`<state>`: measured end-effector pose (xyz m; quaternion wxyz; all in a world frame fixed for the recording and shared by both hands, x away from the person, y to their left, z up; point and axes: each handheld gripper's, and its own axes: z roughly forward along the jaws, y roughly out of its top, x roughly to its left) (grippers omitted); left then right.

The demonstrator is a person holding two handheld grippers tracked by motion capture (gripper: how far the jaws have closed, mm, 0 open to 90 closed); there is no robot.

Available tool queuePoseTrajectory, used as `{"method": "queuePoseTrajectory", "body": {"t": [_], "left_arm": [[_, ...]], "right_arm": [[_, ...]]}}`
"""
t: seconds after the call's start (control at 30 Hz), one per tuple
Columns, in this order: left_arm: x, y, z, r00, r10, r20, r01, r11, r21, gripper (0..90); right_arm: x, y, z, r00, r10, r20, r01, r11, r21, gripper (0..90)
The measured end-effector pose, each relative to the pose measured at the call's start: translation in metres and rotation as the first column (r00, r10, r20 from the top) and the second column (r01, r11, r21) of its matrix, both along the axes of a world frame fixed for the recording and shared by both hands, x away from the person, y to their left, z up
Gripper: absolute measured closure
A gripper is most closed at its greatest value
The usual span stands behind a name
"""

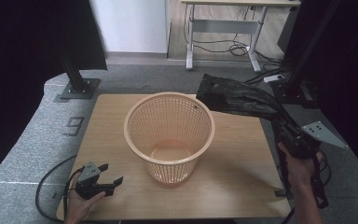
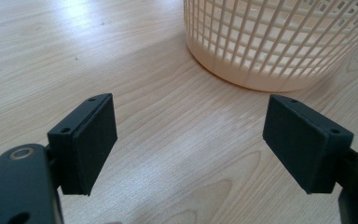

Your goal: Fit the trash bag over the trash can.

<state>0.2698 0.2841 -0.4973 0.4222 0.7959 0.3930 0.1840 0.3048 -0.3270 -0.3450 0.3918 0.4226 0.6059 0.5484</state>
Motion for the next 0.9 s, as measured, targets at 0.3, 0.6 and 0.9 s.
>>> {"method": "queuePoseTrajectory", "body": {"t": [0.3, 0.6, 0.9], "left_arm": [[0.0, 0.001, 0.0, 1.0, 0.001, 0.001, -0.001, 1.0, -0.002, 17.3], [0.0, 0.001, 0.0, 1.0, 0.003, 0.003, -0.003, 1.0, -0.003, 17.3], [0.0, 0.0, 0.0, 1.0, 0.002, 0.003, -0.002, 1.0, -0.002, 17.3]], "right_arm": [[-0.01, 0.007, 0.047, 0.9957, 0.02, 0.09, -0.018, 0.999, -0.027, 88.7], [-0.019, 0.0, 0.077, 0.9874, -0.004, 0.158, 0.008, 1.0, -0.025, 88.7], [-0.028, 0.006, 0.09, 0.982, 0.045, 0.183, -0.039, 0.999, -0.033, 88.7]]}}
